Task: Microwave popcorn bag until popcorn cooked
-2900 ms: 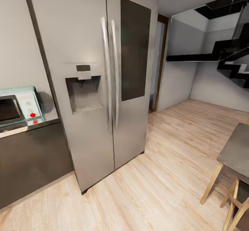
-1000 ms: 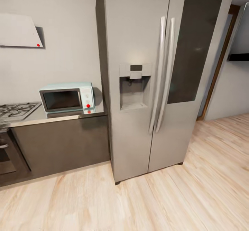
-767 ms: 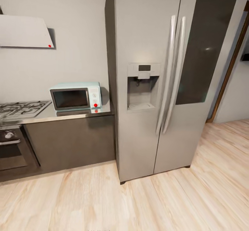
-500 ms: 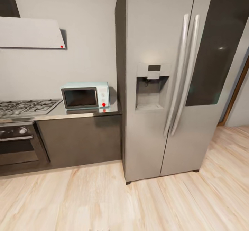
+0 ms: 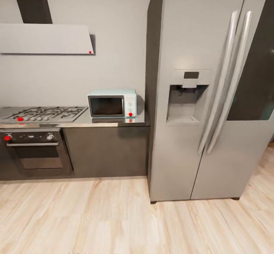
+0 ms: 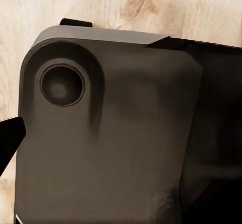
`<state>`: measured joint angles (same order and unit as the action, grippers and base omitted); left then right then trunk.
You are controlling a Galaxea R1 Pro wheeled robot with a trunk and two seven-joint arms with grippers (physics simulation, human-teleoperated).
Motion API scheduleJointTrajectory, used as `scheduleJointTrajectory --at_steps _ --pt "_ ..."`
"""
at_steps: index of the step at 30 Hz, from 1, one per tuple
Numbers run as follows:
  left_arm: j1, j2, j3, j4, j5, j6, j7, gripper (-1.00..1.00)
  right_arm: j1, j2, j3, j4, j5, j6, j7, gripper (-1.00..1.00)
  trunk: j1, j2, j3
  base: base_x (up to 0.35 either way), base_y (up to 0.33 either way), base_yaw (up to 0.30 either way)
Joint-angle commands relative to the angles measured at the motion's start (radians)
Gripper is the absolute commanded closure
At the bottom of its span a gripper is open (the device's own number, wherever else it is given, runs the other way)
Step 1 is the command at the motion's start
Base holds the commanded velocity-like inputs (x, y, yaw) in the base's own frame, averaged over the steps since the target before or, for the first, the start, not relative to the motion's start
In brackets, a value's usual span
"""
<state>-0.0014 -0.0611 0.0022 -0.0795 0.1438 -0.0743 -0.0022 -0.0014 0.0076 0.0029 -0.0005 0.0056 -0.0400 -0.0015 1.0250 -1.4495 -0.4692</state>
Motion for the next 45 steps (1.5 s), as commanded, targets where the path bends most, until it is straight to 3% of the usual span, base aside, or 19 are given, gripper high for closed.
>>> scheduleJointTrajectory --at_steps 1,20,34,45 --pt "0.0 0.0 -0.001 0.0 0.008 -0.002 0.0 -1.0 0.0 0.0 0.0 0.0 0.001 -0.003 0.0 -1.0 0.0 0.0 -0.001 0.0 0.0 0.274" --pt "0.0 0.0 0.002 -0.002 0.008 -0.001 0.001 -1.0 0.0 -0.001 0.0 0.0 0.001 -0.003 0.0 -1.0 0.0 0.0 -0.001 0.0 0.0 0.269" --pt "0.0 0.0 0.002 -0.001 0.008 -0.001 -0.002 -1.0 0.0 -0.007 0.002 0.001 0.004 -0.002 0.0 -1.0 0.0 0.0 -0.001 0.005 0.0 0.019" --pt "0.0 0.002 0.002 0.0 0.008 -0.001 -0.009 -1.0 0.0 -0.011 0.002 0.001 0.007 -0.003 0.0 -1.0 0.0 0.0 -0.001 0.28 0.082 0.0"
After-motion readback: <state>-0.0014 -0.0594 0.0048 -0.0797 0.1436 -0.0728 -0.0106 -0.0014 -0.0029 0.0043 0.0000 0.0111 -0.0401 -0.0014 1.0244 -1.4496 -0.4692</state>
